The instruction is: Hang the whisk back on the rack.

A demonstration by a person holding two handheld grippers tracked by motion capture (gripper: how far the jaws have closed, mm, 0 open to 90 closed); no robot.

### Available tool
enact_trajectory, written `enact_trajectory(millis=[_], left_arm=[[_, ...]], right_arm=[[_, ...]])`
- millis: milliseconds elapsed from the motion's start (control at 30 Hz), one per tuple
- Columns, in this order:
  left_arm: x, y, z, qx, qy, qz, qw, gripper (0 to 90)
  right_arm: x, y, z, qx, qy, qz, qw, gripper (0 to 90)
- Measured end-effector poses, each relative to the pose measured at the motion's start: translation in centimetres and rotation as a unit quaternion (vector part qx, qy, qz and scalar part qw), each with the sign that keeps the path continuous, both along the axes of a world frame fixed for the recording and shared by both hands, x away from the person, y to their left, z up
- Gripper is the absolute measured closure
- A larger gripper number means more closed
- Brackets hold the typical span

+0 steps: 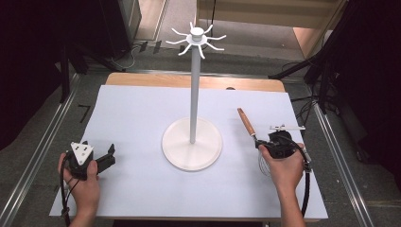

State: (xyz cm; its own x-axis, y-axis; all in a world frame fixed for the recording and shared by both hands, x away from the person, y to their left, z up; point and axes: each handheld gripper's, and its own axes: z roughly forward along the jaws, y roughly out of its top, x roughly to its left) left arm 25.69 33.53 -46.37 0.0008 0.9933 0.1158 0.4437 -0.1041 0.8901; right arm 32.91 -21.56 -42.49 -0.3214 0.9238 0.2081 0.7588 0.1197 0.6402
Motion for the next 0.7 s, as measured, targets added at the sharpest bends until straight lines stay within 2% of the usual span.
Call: enact_trajectory(millis=[67, 133, 167, 200, 333, 367, 500, 533, 600, 667, 700], left_arm=[[0.0, 0.0, 0.0, 0.000, 0.000, 0.000, 1.0000, 13.2], [0.0, 0.0, 0.0, 0.000, 0.000, 0.000, 1.0000, 13.2], [0.0, 0.0, 0.0, 0.000, 0.000, 0.000, 1.0000, 13.2], [0.0, 0.0, 0.0, 0.000, 0.000, 0.000, 1.0000, 13.2], [0.0, 0.0, 0.0, 0.000, 0.000, 0.000, 1.0000, 13.2], [0.0, 0.0, 0.0, 0.000, 0.000, 0.000, 1.0000, 13.2], [0.0, 0.0, 0.0, -0.001, 0.000, 0.000, 1.0000, 13.2], [0.0, 0.0, 0.0, -0.002, 0.000, 0.000, 1.0000, 13.2], [0.0, 0.0, 0.0, -0.002, 0.000, 0.000, 1.0000, 13.2], [0.0, 0.0, 0.0, -0.001, 0.000, 0.000, 1.0000, 13.2], [0.0, 0.0, 0.0, -0.001, 0.000, 0.000, 1.0000, 13.2]], right_arm=[[-0.2, 0.0, 0.5, 0.007, -0.013, -0.001, 0.9999, 84.6], [-0.5, 0.1, 1.2, 0.014, -0.042, 0.003, 0.9990, 84.6], [-0.5, 0.1, 1.2, 0.014, -0.042, 0.003, 0.9990, 84.6], [-0.7, 0.1, 1.4, 0.014, -0.053, 0.005, 0.9985, 84.5], [-1.4, 0.4, 2.5, 0.012, -0.108, 0.014, 0.9940, 84.5], [-1.4, 0.4, 2.5, 0.012, -0.108, 0.014, 0.9940, 84.5], [-1.9, 0.5, 3.2, 0.016, -0.138, 0.016, 0.9901, 84.5], [-2.0, 0.6, 3.5, 0.019, -0.150, 0.018, 0.9883, 84.5], [-2.1, 0.7, 3.7, 0.022, -0.157, 0.019, 0.9872, 84.5], [-2.1, 0.7, 4.0, 0.032, -0.163, 0.019, 0.9860, 84.5], [-2.2, 0.8, 4.4, 0.041, -0.173, 0.018, 0.9840, 84.5]])
